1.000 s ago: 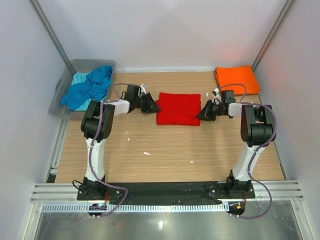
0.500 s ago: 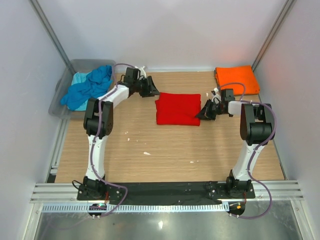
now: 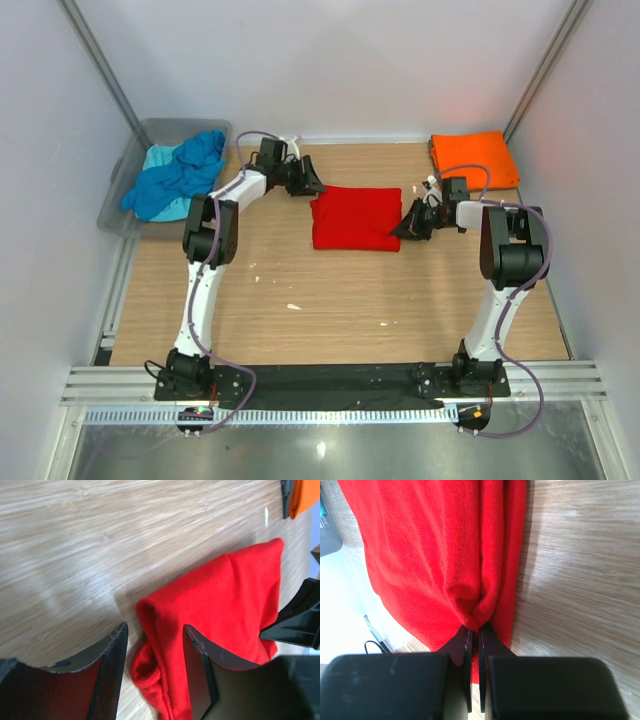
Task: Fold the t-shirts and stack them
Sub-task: Fold the tshirt
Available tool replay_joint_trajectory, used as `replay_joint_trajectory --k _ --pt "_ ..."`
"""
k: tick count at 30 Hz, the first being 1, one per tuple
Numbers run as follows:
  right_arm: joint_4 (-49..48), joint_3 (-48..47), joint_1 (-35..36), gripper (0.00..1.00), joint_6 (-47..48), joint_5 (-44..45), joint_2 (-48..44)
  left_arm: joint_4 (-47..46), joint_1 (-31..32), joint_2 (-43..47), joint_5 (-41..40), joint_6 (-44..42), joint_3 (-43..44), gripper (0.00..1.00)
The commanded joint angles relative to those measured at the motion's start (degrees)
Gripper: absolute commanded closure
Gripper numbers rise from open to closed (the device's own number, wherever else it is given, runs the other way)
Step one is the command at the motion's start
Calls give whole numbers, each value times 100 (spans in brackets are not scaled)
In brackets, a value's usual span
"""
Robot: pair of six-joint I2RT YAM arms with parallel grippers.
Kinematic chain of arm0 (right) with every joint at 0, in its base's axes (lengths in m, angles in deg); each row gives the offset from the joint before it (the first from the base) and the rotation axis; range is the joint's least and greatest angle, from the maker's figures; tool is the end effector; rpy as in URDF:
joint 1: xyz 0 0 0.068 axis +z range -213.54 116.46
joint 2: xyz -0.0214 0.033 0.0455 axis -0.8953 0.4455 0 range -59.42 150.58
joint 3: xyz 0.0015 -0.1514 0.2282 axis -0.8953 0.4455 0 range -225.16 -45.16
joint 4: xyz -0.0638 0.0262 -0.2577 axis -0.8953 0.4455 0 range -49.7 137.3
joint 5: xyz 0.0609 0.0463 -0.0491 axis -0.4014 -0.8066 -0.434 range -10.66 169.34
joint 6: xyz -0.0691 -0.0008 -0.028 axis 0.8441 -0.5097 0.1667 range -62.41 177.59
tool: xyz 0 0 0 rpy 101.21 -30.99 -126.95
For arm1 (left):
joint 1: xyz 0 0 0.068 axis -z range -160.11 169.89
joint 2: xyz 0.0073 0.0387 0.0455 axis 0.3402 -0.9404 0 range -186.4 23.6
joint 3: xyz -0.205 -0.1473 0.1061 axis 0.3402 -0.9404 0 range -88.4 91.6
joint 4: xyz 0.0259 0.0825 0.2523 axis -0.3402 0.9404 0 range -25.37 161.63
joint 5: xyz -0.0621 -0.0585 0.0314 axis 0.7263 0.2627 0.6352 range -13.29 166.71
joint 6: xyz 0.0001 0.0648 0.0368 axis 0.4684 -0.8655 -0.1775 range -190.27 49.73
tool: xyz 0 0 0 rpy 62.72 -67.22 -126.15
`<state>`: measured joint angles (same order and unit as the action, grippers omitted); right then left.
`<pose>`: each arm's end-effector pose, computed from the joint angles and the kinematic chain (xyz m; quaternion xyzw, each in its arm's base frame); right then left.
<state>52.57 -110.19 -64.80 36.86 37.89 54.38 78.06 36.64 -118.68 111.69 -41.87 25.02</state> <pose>0.3966 0.0327 0.1013 0.0858 0.9058 0.3773 0.1725 0.5363 -0.1988 0.1230 0.0324 0.8801 -0.4019 0.2507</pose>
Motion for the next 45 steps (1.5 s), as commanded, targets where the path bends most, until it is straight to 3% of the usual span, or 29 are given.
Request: replay_joint_trajectory --k 1,3,7,12,17,20,21,22,24,27,33,41,43,45 --pt "91 -9 -24 98 219 313 72 -252 -5 -230 316 208 224 51" --pt "82 -9 -24 98 210 331 81 -367 12 -283 395 288 215 59" --pt "-84 201 -41 99 17 524 -41 -614 -5 -388 203 648 233 100" --pt "-937 922 -50 99 -457 673 -367 -640 -49 -345 -412 1026 110 100" --pt "-1148 1028 -50 99 -712 709 -420 -860 -49 -318 -194 1422 66 100" --pt "-1052 923 -50 89 -836 796 -604 -895 -49 -196 -114 1493 13 93" --pt "-1008 905 -50 81 -871 831 -674 -895 -49 -73 -132 1484 -13 89" --pt "-973 870 -50 77 -889 927 -857 -904 -49 -11 -149 1440 -57 79" --pt "-771 773 -50 66 -898 1060 -1034 -921 -58 147 -141 1370 -154 69" --pt "-385 449 -50 55 -793 1306 -1176 -886 -84 472 -150 1203 -259 65" --pt "249 -254 -50 42 -608 1667 -930 -535 -128 1166 -492 808 -707 61" --pt "663 -1379 -50 38 -221 1641 19 -473 301 1791 -510 693 -1515 62" --pt "566 -1494 -50 41 -238 1553 309 -482 433 1844 -580 640 -1691 62" --pt "443 -1643 -85 52 -273 1579 563 -456 592 1827 -773 623 -1999 63"
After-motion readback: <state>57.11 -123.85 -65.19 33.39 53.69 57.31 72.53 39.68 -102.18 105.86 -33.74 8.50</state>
